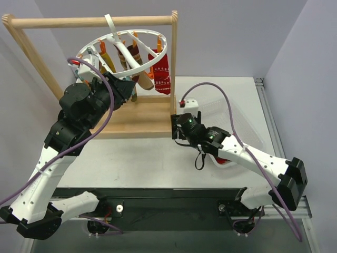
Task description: Remove the socks clipped to the hanger
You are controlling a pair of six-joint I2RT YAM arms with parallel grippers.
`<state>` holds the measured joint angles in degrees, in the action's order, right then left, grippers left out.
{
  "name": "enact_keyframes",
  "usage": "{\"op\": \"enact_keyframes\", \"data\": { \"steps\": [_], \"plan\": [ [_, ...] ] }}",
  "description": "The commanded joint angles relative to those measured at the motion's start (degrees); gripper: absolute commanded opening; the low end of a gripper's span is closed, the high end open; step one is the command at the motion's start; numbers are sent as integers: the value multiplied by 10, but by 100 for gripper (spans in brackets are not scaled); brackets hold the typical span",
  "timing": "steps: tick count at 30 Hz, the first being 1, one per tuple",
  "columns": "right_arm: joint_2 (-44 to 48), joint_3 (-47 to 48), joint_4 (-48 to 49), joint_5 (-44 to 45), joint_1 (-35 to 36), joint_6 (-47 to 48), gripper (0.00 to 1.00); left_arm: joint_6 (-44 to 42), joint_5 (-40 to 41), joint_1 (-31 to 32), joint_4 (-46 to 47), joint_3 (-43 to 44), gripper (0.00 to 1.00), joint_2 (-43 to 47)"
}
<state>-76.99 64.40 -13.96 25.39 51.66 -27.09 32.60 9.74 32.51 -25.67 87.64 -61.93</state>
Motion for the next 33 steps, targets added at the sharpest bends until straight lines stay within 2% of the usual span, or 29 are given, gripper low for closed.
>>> {"op": "enact_keyframes", "data": {
  "steps": [1, 5, 8, 10, 14, 26, 33],
  "plan": [
    [-32, 6, 234, -23, 52, 106, 63, -1, -7, -3, 31, -4, 17, 14],
    [-82, 8, 438, -94, 87, 165, 63, 10, -19, -3, 31, -2, 17, 13],
    [-143, 46, 521, -100, 112, 223, 64, 19, -29, -3, 33, 1, 17, 12],
    [-187, 97, 529, -100, 115, 239, 64, 21, -31, -2, 31, 3, 17, 12],
    [-235, 143, 568, -112, 119, 266, 65, 26, -35, 0, 26, 5, 17, 16],
    [-253, 148, 640, -129, 119, 289, 65, 37, -43, 5, 25, 2, 18, 22],
    [-267, 172, 648, -122, 118, 298, 64, 38, -43, 5, 26, -1, 18, 23]
  ]
}}
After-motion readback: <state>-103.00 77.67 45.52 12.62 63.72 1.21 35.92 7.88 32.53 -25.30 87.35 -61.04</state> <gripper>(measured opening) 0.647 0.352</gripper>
